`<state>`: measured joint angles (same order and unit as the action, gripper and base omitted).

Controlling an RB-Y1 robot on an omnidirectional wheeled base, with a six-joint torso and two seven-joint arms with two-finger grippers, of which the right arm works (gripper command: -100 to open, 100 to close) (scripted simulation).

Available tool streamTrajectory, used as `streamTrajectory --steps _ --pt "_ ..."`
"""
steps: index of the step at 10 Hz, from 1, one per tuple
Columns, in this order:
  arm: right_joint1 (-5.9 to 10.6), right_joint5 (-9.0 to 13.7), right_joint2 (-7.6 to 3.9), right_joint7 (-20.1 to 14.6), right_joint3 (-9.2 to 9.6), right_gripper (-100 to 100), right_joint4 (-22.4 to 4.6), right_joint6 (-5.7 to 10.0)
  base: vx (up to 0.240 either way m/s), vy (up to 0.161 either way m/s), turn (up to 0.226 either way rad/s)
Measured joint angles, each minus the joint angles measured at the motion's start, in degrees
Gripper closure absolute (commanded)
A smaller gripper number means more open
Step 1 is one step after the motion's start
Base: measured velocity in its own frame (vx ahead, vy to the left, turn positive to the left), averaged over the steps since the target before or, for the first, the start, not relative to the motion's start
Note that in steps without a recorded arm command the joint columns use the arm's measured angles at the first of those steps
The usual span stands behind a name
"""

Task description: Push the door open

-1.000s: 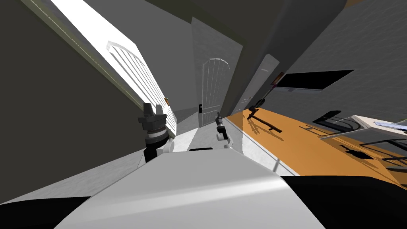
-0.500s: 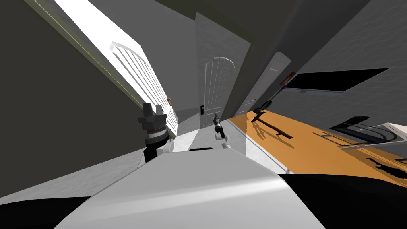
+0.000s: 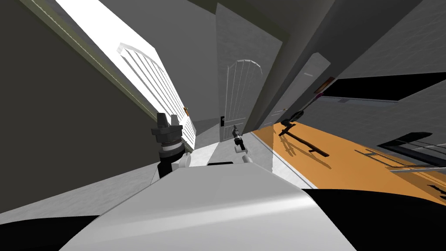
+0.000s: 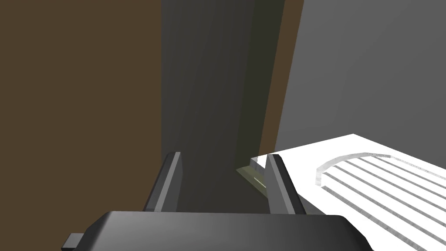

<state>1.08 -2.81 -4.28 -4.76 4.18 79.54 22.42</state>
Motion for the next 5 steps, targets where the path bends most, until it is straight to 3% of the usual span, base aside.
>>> streamTrajectory --steps 5 --pt "3.21 -0.77 0.73 -0.89 0.76 -100 -5.75 -1.34 0.102 -0.03 0.074"
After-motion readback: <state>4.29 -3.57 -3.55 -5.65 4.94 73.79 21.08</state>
